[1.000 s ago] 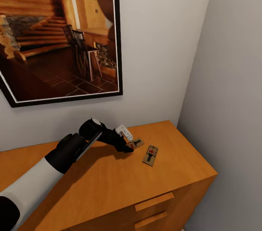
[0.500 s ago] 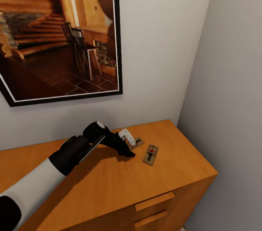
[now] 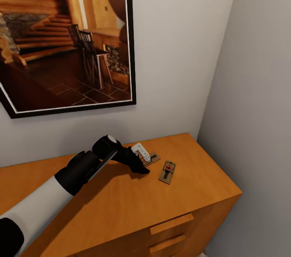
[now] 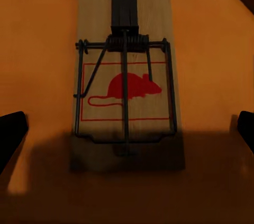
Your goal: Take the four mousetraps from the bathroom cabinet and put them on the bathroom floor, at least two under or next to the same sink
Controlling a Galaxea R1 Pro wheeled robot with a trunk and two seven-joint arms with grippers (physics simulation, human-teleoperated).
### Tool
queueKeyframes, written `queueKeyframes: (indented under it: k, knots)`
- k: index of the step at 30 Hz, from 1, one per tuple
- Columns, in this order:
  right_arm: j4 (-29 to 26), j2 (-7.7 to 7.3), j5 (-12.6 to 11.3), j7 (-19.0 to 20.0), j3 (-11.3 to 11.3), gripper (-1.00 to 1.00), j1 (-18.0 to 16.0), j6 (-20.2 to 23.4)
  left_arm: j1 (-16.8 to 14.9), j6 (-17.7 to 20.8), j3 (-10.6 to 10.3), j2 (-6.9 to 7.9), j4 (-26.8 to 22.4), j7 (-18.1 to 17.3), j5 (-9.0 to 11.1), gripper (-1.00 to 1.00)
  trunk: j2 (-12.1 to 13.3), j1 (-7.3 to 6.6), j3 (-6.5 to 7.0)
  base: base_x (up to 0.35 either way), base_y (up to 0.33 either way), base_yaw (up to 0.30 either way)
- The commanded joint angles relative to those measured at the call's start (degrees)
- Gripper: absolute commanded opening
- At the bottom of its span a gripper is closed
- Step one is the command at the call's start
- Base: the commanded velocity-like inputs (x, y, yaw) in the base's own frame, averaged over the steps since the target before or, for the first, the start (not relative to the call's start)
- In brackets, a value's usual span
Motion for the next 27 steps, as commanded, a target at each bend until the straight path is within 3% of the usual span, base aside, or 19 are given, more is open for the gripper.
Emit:
queueKeyframes:
  k: [1,27]
  knots:
    - [0.0,0.02,-0.7,-0.1,0.5,-1.0,0.0,-0.2,-0.1,0.4,-0.1,0.06,0.0,0.3,0.3,1.0,0.0,0.0,-0.06,0.0,0.0,0.0]
    - [0.0,0.02,-0.7,-0.1,0.5,-1.0,0.0,-0.3,-0.1,0.4,-0.1,0.01,3.0,0.5,0.2,1.0,0.0,0.0,-0.06,0.0,0.0,0.0]
